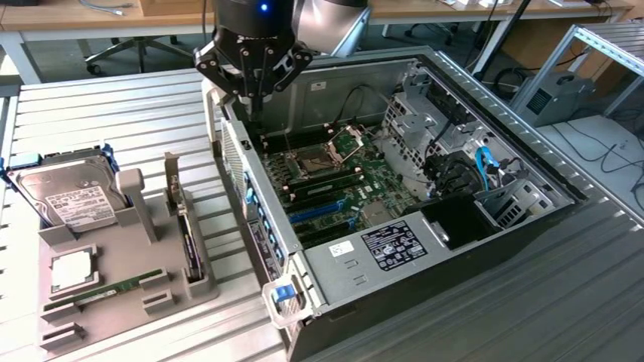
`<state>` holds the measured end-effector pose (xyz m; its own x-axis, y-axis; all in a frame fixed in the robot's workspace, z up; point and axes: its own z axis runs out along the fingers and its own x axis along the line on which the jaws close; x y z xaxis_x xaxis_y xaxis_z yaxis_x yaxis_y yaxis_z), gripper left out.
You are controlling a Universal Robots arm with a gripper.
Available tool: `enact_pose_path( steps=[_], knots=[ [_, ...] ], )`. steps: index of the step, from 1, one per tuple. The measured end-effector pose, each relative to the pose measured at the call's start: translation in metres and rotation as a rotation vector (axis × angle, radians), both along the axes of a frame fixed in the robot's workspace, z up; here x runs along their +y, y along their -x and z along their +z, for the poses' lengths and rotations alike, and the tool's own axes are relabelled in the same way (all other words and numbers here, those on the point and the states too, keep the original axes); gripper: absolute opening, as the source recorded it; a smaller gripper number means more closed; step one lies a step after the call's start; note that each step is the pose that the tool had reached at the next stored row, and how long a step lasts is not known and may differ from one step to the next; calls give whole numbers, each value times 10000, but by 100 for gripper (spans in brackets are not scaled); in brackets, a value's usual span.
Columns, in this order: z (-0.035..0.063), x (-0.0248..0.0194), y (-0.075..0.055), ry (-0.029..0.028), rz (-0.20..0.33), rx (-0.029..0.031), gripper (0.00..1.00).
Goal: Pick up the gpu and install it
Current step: 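Reach for the gpu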
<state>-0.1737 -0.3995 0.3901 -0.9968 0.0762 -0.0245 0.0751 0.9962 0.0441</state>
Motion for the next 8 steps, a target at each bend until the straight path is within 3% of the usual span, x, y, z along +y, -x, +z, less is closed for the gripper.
enact_pose_path(
  steps=[8],
  knots=[
    [-2,0,18,0,0,0,11]
  ],
)
